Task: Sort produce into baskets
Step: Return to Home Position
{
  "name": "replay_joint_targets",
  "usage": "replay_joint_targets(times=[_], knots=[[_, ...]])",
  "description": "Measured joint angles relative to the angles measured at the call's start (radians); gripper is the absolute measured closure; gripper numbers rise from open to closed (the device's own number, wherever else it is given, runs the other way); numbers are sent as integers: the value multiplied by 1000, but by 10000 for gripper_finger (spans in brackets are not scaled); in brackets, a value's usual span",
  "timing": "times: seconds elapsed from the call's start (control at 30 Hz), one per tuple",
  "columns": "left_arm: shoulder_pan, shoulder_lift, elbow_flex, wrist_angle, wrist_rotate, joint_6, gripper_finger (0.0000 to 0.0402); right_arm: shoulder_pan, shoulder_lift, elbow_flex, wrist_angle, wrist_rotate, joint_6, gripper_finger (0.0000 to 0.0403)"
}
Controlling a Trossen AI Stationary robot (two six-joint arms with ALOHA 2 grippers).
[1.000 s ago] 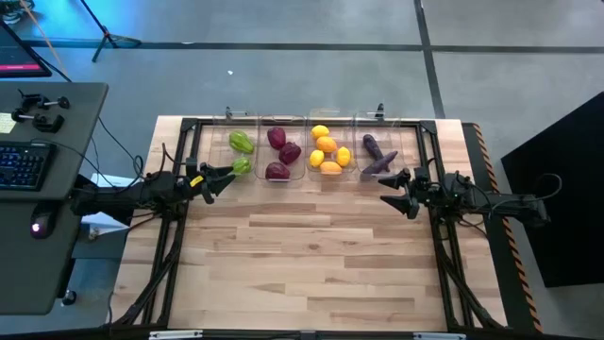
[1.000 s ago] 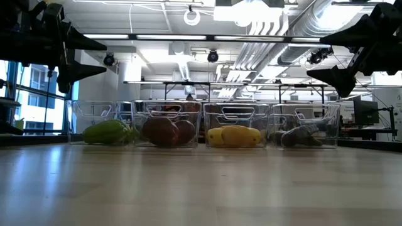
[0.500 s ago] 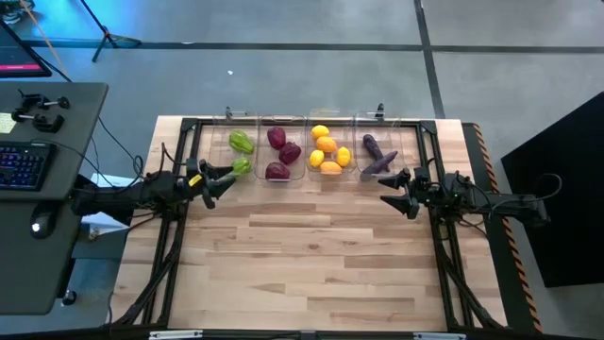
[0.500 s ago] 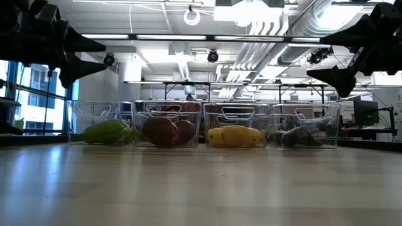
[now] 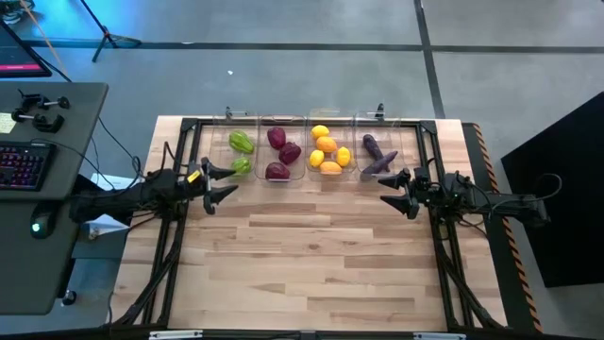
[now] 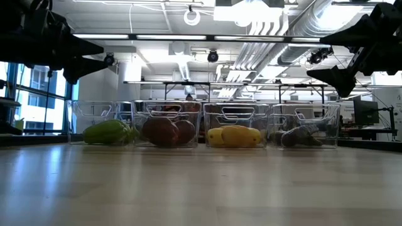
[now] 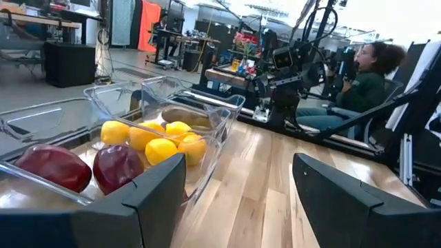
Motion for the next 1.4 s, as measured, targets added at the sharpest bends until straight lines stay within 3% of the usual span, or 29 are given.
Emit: replay_joint_targets(times=[1.4], knots=[[0, 17, -1, -2, 0, -1, 149, 0, 0, 0, 0, 0, -2, 33]])
